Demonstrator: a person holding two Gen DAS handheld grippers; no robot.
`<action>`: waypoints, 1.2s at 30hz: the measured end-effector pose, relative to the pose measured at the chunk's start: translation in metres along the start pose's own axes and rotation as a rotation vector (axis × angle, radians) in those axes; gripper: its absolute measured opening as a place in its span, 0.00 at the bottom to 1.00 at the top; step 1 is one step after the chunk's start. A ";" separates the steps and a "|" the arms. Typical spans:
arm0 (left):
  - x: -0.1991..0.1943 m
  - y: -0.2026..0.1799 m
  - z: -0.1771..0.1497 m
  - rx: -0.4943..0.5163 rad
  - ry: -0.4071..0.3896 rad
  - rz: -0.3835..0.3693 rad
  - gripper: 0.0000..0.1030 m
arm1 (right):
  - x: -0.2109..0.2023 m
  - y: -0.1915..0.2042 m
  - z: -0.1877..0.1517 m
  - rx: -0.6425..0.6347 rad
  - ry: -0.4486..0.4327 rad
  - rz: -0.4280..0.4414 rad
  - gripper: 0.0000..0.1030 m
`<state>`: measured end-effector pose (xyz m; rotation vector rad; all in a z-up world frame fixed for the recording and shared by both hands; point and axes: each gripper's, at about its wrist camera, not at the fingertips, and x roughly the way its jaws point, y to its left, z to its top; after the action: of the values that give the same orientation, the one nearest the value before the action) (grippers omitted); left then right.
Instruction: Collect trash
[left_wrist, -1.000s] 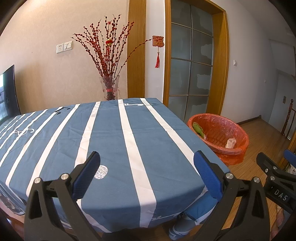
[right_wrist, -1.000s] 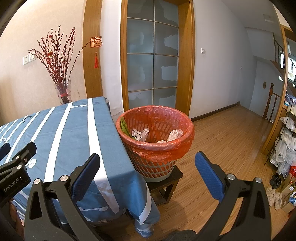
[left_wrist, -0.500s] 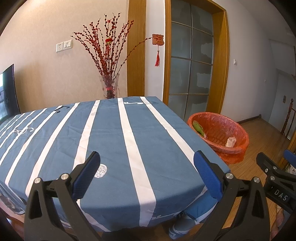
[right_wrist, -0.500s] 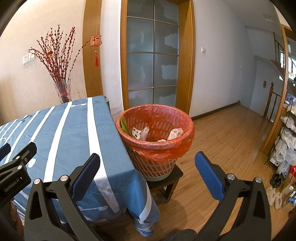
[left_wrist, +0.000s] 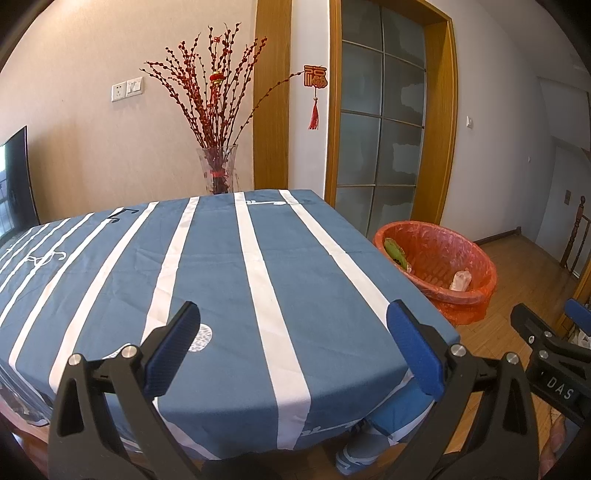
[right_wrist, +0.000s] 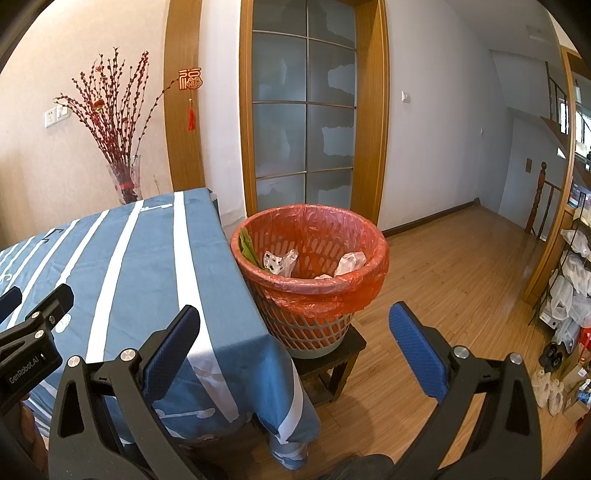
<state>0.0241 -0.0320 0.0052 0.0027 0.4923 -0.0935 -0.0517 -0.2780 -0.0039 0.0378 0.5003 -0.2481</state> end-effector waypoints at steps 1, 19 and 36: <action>0.000 0.000 0.000 0.000 0.000 -0.001 0.96 | 0.001 -0.001 0.001 0.000 0.000 0.000 0.98; 0.003 -0.001 -0.002 0.000 0.017 0.004 0.96 | 0.002 -0.002 0.000 0.001 0.005 0.002 0.98; 0.003 -0.004 -0.002 0.006 0.022 -0.003 0.96 | 0.002 -0.002 -0.002 0.002 0.010 0.003 0.98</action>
<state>0.0253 -0.0366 0.0022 0.0089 0.5144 -0.0977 -0.0516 -0.2804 -0.0067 0.0421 0.5102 -0.2457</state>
